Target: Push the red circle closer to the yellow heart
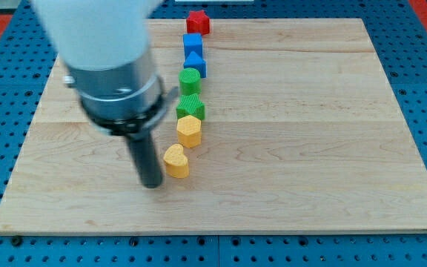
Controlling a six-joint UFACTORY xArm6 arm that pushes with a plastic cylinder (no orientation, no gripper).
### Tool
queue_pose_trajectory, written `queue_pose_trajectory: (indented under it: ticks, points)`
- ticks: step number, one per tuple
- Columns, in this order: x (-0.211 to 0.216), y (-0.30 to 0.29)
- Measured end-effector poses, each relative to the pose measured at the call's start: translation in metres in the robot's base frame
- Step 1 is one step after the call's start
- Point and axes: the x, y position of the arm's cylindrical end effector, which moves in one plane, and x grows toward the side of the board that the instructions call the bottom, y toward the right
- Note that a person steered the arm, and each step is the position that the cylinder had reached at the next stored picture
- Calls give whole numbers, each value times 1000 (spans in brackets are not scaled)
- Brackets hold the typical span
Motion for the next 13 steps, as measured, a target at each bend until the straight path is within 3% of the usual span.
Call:
queue_pose_trajectory:
  ticks: [1,2,3,5,6,7,9,10,11,12,13]
  points:
    - [-15,11]
    - [-3,-48]
    - [-31,-119]
    - [-165,-200]
    - [-167,-109]
    - [-113,-71]
    - [-82,-74]
    - [-119,-59]
    - [-89,-55]
    - [-28,-49]
    - [-13,-67]
